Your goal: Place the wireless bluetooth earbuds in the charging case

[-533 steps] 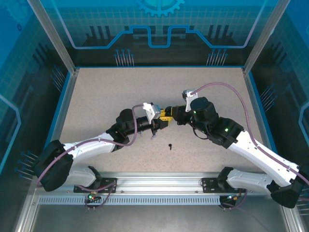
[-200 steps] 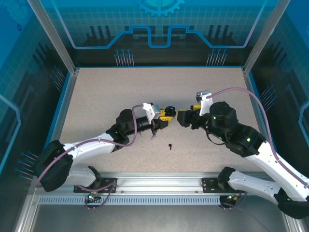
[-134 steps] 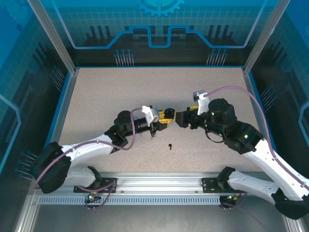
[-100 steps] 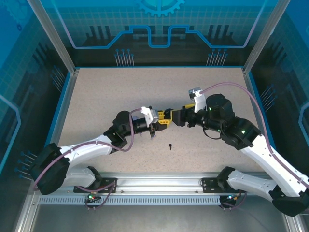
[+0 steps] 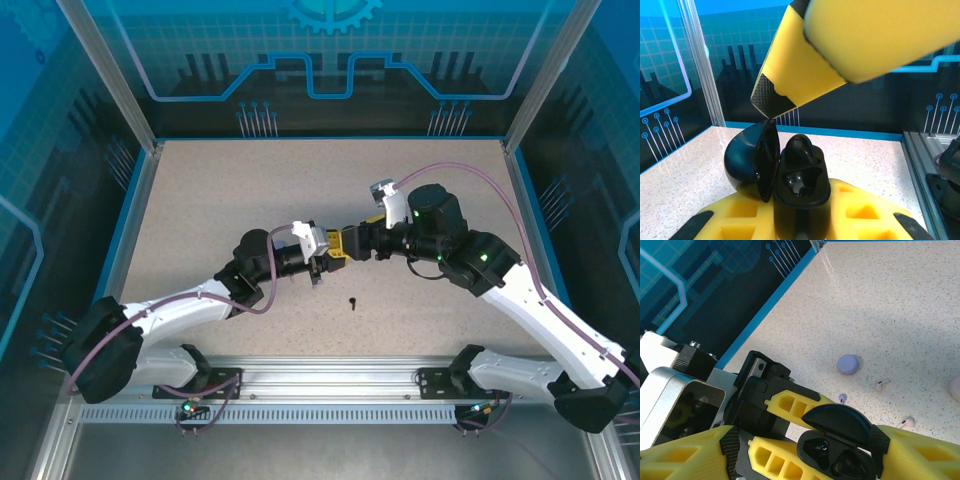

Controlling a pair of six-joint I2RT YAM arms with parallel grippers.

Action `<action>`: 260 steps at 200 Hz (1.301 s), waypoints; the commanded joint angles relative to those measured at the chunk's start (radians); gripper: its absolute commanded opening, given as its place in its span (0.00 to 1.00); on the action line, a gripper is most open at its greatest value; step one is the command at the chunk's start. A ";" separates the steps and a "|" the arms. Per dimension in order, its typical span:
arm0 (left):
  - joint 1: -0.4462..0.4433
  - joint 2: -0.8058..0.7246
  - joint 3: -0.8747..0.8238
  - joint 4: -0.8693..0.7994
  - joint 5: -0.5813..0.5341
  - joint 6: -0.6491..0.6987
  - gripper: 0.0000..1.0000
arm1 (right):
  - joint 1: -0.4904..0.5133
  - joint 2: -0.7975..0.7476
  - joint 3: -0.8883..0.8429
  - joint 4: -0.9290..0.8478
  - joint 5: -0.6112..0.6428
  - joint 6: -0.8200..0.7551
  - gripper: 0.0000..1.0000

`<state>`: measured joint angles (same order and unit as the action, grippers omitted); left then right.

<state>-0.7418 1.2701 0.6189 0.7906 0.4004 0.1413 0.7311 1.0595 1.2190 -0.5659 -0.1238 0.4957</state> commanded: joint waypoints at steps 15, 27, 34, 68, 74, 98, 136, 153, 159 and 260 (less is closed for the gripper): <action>-0.006 -0.033 -0.005 0.025 -0.013 0.020 0.00 | -0.010 -0.049 0.013 -0.033 0.047 -0.015 0.72; -0.006 -0.048 -0.015 0.018 -0.030 0.022 0.00 | -0.010 -0.066 0.011 -0.065 0.096 -0.008 0.72; -0.008 -0.061 -0.021 0.011 -0.043 0.022 0.00 | -0.011 -0.074 0.010 -0.091 0.130 -0.003 0.72; -0.006 -0.148 -0.074 -0.052 -0.118 0.049 0.00 | -0.012 -0.099 -0.031 -0.208 0.281 0.042 0.71; -0.007 -0.167 -0.084 -0.065 -0.131 0.052 0.00 | -0.012 -0.097 -0.047 -0.219 0.291 0.051 0.70; -0.006 -0.253 -0.119 -0.125 -0.170 0.062 0.00 | -0.011 -0.067 -0.120 -0.235 0.295 0.099 0.67; -0.007 -0.403 -0.159 -0.219 -0.219 0.073 0.00 | -0.011 0.090 -0.176 -0.275 0.233 0.193 0.64; -0.005 -0.458 -0.171 -0.259 -0.238 0.083 0.00 | -0.005 0.203 -0.160 -0.301 0.182 0.200 0.63; -0.007 -0.472 -0.174 -0.271 -0.244 0.087 0.00 | -0.001 0.243 -0.152 -0.307 0.170 0.202 0.62; -0.007 -0.549 -0.192 -0.325 -0.267 0.078 0.00 | 0.099 0.737 0.024 -0.350 0.165 0.188 0.50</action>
<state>-0.7418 0.7334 0.4347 0.4675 0.1520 0.2131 0.8112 1.7260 1.1946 -0.8749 0.0509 0.6811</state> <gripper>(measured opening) 0.221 0.518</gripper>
